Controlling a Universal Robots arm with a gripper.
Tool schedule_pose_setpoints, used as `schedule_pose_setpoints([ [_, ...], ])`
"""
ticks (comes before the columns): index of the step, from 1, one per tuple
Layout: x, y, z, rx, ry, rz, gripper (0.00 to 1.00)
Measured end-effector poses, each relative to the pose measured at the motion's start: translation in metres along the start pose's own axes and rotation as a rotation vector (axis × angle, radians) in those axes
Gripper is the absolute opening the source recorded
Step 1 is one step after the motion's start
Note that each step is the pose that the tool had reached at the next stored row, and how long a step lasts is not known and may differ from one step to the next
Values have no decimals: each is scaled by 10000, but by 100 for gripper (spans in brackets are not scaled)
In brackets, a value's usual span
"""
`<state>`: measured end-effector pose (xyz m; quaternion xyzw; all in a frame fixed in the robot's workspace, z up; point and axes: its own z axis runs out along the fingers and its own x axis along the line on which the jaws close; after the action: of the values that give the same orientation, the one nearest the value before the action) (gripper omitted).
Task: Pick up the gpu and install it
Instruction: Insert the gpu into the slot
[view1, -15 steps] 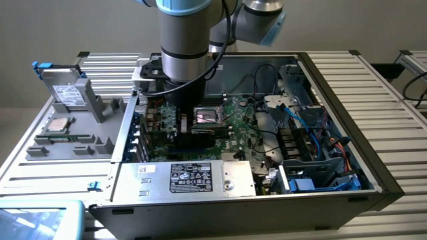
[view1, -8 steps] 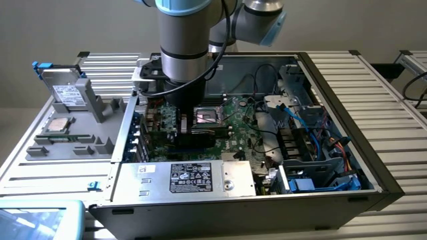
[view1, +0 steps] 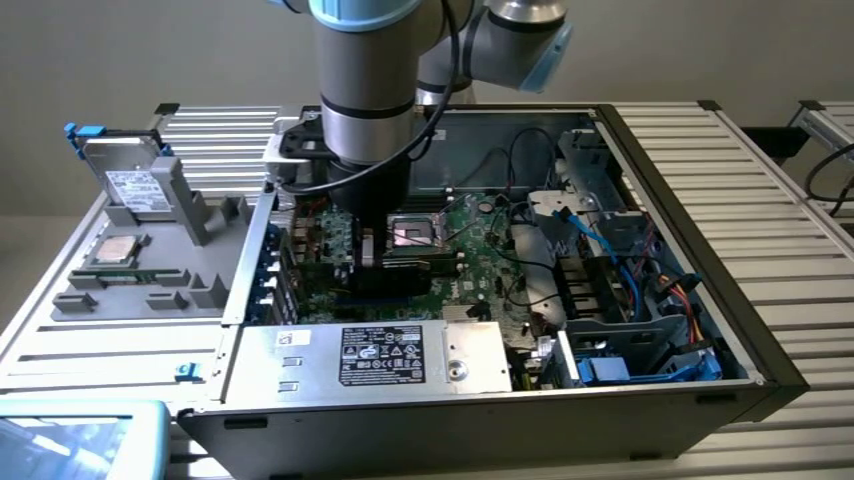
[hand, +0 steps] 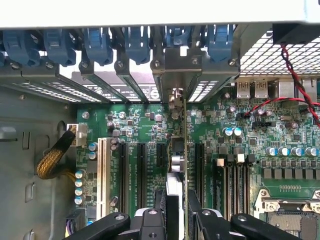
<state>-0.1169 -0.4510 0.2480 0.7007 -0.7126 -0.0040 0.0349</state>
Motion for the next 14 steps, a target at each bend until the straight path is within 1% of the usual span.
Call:
schedule_pose_setpoints([
  [5, 0, 9, 6, 34, 0, -2, 28],
  [14, 0, -7, 6, 38, -2, 0, 28],
])
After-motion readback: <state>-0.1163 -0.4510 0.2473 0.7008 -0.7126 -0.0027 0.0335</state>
